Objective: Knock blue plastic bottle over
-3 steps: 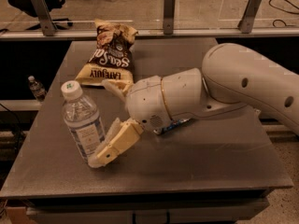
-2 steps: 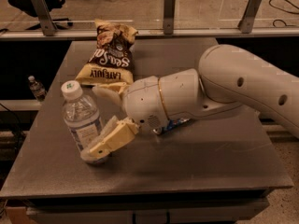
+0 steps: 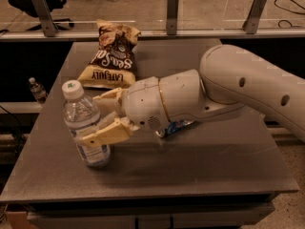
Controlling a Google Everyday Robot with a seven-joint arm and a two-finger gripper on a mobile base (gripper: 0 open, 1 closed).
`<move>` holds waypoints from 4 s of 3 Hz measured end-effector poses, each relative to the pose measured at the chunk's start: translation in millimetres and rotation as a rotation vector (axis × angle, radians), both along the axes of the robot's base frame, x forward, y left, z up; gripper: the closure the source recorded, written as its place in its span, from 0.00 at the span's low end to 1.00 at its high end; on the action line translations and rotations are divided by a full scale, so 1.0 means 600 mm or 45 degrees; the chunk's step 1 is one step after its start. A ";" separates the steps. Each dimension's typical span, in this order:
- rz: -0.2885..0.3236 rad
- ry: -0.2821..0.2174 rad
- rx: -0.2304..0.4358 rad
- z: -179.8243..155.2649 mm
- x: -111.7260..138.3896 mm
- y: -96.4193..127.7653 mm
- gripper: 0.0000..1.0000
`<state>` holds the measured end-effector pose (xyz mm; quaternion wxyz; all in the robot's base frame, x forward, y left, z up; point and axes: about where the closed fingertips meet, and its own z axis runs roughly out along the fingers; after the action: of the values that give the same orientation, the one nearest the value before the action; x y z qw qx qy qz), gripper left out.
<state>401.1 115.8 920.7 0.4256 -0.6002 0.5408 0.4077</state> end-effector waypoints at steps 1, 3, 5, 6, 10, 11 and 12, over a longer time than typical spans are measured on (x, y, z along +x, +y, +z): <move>-0.015 0.010 0.001 0.007 -0.001 -0.002 0.87; -0.083 -0.112 -0.253 0.080 0.033 -0.042 1.00; 0.022 -0.216 -0.642 0.100 0.039 0.020 1.00; 0.118 -0.337 -0.868 0.067 0.033 0.057 1.00; 0.304 -0.555 -1.470 -0.076 0.056 0.076 1.00; 0.353 -0.517 -1.439 -0.099 0.051 0.088 1.00; 0.349 -0.522 -1.438 -0.096 0.050 0.088 0.82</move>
Offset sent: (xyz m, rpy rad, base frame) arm 0.0265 -0.0468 0.0468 -0.1899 -0.0973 -0.1021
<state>431.2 168.5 862.8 0.0810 -0.8631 0.4983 -0.0141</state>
